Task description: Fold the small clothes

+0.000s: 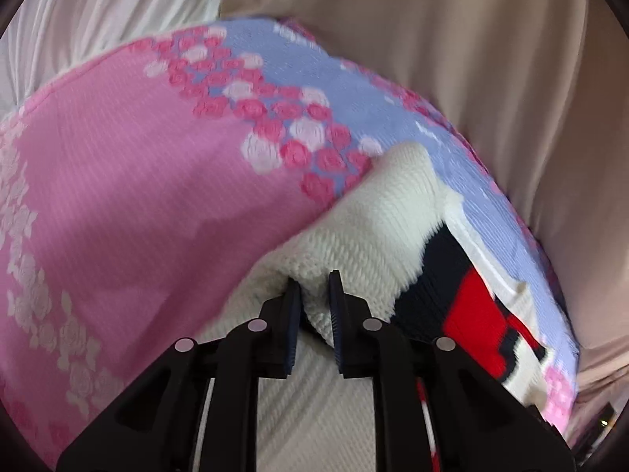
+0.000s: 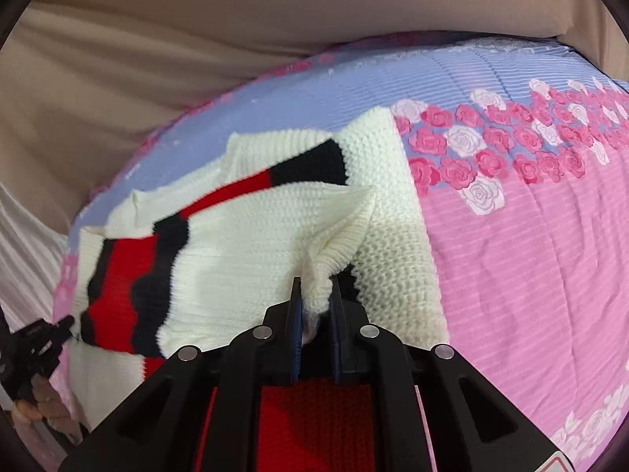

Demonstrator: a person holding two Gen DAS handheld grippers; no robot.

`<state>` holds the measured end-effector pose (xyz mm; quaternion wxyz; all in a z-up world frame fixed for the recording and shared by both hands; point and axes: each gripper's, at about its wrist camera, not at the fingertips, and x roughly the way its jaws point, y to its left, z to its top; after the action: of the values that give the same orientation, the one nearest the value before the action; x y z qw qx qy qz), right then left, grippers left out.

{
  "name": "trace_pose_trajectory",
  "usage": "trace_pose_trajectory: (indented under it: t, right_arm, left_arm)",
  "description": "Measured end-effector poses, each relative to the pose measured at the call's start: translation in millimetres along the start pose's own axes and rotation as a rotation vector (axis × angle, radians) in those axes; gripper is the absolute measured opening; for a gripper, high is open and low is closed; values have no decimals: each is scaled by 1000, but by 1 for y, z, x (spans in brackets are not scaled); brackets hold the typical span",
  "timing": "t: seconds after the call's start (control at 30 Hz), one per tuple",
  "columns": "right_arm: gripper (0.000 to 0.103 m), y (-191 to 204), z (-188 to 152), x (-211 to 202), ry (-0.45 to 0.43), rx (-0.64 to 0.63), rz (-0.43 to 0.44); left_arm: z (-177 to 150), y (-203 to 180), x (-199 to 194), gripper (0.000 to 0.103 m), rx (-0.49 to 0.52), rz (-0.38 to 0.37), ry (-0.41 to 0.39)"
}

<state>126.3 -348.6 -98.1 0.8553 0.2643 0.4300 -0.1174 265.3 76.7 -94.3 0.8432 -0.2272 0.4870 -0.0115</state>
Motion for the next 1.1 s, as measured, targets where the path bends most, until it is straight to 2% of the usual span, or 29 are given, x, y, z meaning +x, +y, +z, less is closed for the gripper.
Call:
trace_pose_trajectory:
  t: [0.1, 0.17, 0.2, 0.3, 0.37, 0.43, 0.47, 0.5, 0.53, 0.6, 0.63, 0.67, 0.77, 0.8, 0.87, 0.93, 1.0, 1.07, 1.1]
  right_arm:
    - [19, -3, 0, -4, 4, 11, -34]
    - [26, -4, -3, -12, -17, 15, -38]
    - [29, -2, -6, -18, -26, 19, -41]
    - [34, -4, -10, -25, -37, 24, -36]
    - [38, -1, -14, -27, -41, 8, -43]
    - [43, 1, -17, -23, -31, -6, -46]
    - [43, 1, -16, -21, -26, -10, -50]
    - [44, 2, -14, -17, -23, -15, -54]
    - [43, 2, -11, -12, -20, -18, -58]
    - [39, 1, -4, 0, -5, -14, -33]
    - [14, 0, 0, 2, 3, -12, -17]
    - [11, 1, 4, -1, -8, -10, -2]
    - [11, 14, 19, -34, -148, -27, 54]
    - [11, 15, 21, -36, -167, -35, 56]
    - [12, 12, 23, -16, -109, -65, -8]
    - [13, 0, 15, 21, 30, -68, -77]
    - [14, -5, 9, 10, -2, -34, -51]
    - [21, -3, 5, -11, -55, -9, -29]
    - [21, -3, 2, -20, -81, -7, -27]
  left_arm:
    - [-9, -5, -30, 15, 31, -56, 1]
    - [-5, -16, -47, 23, 61, -85, -34]
    - [1, -21, -49, 31, 65, -95, -42]
    - [33, -47, -27, 44, 92, -98, -58]
    - [53, -60, -1, 46, 117, -63, -62]
    - [71, -73, 37, 42, 146, -35, -20]
    - [79, -79, 58, 33, 162, -26, 19]
    - [84, -82, 76, 11, 184, -27, 55]
    - [87, -84, 90, 10, 198, -6, 72]
    - [90, -83, 94, 9, 200, 1, 45]
    - [92, -83, 91, 9, 206, 6, 26]
    - [94, -83, 88, 9, 208, 6, 16]
    - [103, -80, 82, 9, 205, 16, -20]
    - [106, -78, 84, 9, 201, 29, -19]
    - [108, -75, 93, 10, 198, 57, -2]
    - [108, -72, 98, 14, 208, 54, 9]
    - [106, -71, 88, 15, 219, 16, 18]
    - [103, -69, 64, 16, 237, -30, 4]
    - [99, -67, 51, 17, 253, -44, -11]
